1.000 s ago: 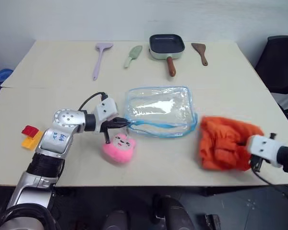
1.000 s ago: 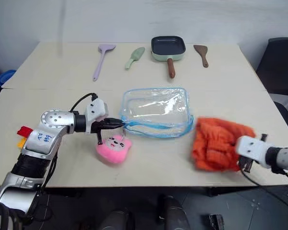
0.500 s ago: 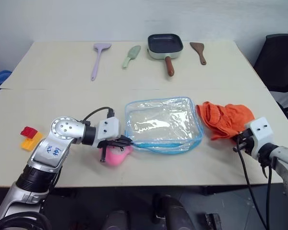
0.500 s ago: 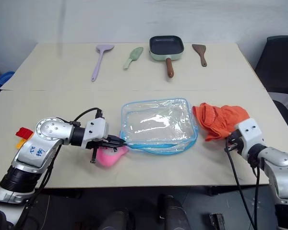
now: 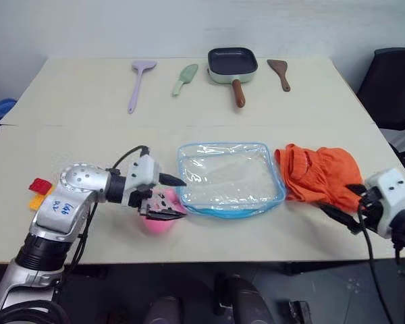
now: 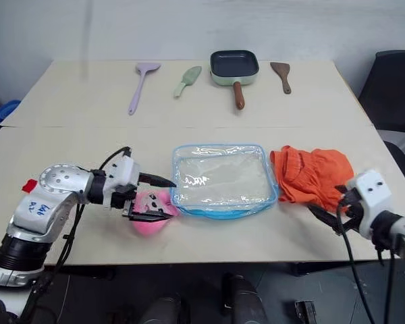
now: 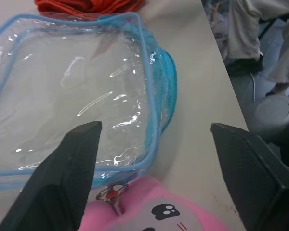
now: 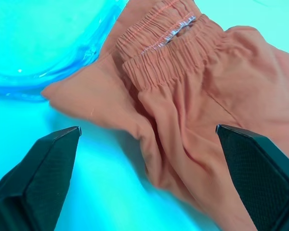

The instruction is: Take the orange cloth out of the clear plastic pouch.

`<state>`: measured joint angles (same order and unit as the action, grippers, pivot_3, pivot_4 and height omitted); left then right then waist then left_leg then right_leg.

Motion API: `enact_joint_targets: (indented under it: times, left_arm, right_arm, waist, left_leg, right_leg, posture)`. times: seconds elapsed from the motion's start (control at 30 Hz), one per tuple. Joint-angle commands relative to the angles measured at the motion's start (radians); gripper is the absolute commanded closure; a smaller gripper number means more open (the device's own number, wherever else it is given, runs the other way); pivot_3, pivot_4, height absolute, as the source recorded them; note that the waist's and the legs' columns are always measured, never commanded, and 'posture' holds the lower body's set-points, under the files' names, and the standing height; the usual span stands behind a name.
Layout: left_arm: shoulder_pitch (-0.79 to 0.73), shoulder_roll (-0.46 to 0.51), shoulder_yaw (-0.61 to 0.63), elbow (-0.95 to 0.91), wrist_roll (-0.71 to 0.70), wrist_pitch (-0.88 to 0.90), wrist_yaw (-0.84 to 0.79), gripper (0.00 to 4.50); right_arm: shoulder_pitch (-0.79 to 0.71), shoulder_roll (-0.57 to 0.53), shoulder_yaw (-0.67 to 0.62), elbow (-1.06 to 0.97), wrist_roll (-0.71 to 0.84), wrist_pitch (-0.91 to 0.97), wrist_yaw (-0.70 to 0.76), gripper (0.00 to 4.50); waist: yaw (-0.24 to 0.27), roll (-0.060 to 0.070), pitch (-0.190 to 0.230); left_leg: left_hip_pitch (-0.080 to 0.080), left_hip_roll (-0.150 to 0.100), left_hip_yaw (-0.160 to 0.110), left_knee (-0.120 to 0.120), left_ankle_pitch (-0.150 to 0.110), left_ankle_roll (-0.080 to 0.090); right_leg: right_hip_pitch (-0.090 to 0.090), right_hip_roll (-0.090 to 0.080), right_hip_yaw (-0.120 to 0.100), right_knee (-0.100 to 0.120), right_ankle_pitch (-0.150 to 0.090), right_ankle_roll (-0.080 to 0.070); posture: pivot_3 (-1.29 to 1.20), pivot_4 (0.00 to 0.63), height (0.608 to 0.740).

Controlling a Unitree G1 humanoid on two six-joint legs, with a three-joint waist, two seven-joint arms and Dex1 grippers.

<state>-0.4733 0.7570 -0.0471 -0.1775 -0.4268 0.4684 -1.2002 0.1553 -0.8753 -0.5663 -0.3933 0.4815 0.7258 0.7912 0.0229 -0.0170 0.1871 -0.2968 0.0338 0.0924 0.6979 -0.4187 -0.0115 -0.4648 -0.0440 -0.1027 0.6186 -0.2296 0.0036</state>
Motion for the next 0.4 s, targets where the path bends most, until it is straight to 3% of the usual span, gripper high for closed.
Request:
enact_joint_targets:
  times: [0.03, 0.23, 0.4]
  left_arm:
    - [-0.04, 0.097, 0.134, 0.012, -0.112, 0.115, -0.039, 0.02]
    - [-0.025, 0.28, 0.231, 0.138, -0.14, 0.112, -0.183, 0.02]
    - [-0.036, 0.331, 0.246, 0.304, -0.076, -0.004, -0.211, 0.02]
  right_arm:
    - [0.053, -0.057, -0.221, 0.002, 0.092, 0.077, 0.096, 0.0]
    - [0.234, -0.105, -0.482, 0.088, 0.165, 0.14, 0.313, 0.0]
    - [0.27, -0.129, -0.504, 0.19, 0.103, 0.072, 0.331, 0.0]
  waist:
    - [0.0, 0.0, 0.0]
    - [-0.001, 0.0, 0.0]
    - [-0.001, 0.0, 0.0]
  left_leg:
    - [0.0, 0.0, 0.0, 0.0, 0.0, 0.0]
    - [0.0, 0.0, 0.0, -0.002, 0.0, 0.0]
    - [0.0, 0.0, 0.001, -0.002, -0.001, 0.002]
  right_leg:
    - [0.0, 0.0, 0.0, 0.0, 0.0, 0.0]
    - [0.0, 0.002, 0.0, -0.002, 0.0, 0.0]
    - [0.001, 0.002, 0.001, -0.004, 0.0, 0.001]
  posture:
    - [0.0, 0.15, 0.74]
    - [0.0, 0.15, 0.74]
    - [0.0, 0.15, 0.74]
